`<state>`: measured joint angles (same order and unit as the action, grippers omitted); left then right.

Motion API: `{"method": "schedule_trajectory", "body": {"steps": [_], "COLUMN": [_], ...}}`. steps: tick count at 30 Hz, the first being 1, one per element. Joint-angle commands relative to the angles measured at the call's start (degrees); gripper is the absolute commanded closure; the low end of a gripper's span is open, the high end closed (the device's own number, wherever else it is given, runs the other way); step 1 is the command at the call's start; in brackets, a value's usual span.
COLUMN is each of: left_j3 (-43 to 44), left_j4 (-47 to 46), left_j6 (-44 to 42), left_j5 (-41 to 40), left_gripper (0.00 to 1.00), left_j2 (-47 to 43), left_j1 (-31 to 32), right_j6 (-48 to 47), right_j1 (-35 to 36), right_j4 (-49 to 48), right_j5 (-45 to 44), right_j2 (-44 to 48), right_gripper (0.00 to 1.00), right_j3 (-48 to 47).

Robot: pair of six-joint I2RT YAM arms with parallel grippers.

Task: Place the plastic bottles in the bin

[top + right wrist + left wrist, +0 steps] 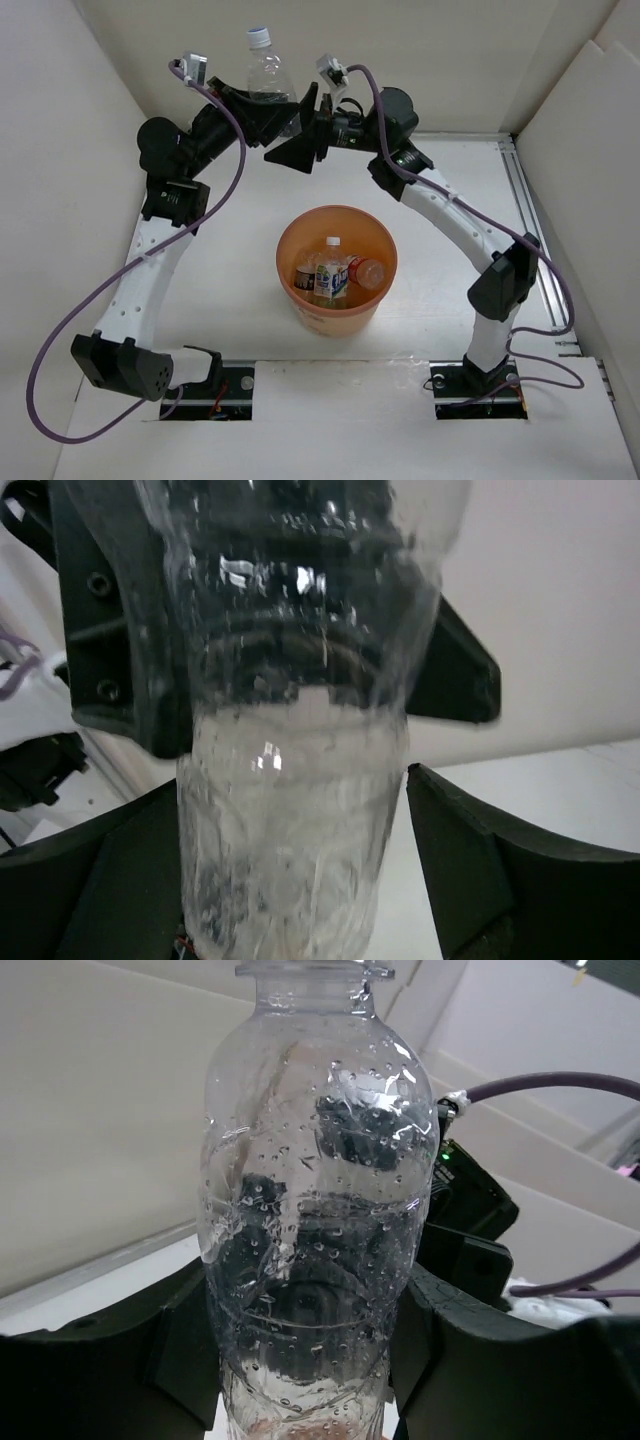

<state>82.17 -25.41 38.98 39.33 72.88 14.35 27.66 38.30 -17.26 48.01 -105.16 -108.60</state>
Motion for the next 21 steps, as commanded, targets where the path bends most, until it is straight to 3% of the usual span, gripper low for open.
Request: {"method": "schedule_trajectory", "body": {"steps": [1, 3, 5, 6, 7, 8, 9, 13, 16, 21], "left_j3": [-1.4, -1.9, -1.9, -2.5, -2.5, -2.5, -2.5, 2.1, 6.0, 9.9], "left_j4": [-8.3, -8.3, -8.3, -8.3, -7.6, -7.6, -5.4, 4.7, 16.2, 27.7], "left_j6": [4.9, 5.4, 5.4, 5.4, 4.8, 4.8, 3.7, -1.9, -4.6, -5.9], "left_j5": [5.0, 5.5, 5.5, 5.5, 4.1, 4.1, 2.0, -6.2, -18.4, -32.4], "left_gripper": [1.0, 0.99, 0.8, 0.66, 0.3, 0.3, 0.0, 0.0, 0.0, 0.0], "left_j2": [-1.4, -1.4, -1.4, -1.4, -1.4, -1.4, -1.9, -5.3, -7.8, -10.1], "left_j1": [0.2, 0.2, 0.2, 0.2, 0.2, 0.2, 0.2, 0.2, 0.2, 0.2], "right_j6": [4.0, 5.5, 5.5, 5.5, 5.5, 4.7, 3.9, 0.2, -3.1, -12.0], "right_j1": [0.9, 0.9, 0.9, 0.9, 0.3, 0.3, -0.2, -2.0, -2.8, 1.5], "right_j4": [-8.4, -10.0, -10.0, -10.8, -10.8, -10.8, -10.8, -10.8, -10.3, -2.6], "right_j5": [2.1, 2.6, 2.6, 1.5, 1.5, 0.9, 0.9, -1.3, -4.0, -11.5], "right_j2": [-2.8, -3.5, -2.5, -1.8, 0.1, 1.4, 2.8, 11.5, 19.5, 31.1], "right_gripper": [0.18, 0.49, 0.77, 0.92, 0.97, 0.99, 0.99, 0.99, 0.99, 0.93], "right_j3": [-5.5, -5.5, -4.5, -3.5, -0.9, 0.9, 2.9, 16.6, 28.3, 43.4]}}
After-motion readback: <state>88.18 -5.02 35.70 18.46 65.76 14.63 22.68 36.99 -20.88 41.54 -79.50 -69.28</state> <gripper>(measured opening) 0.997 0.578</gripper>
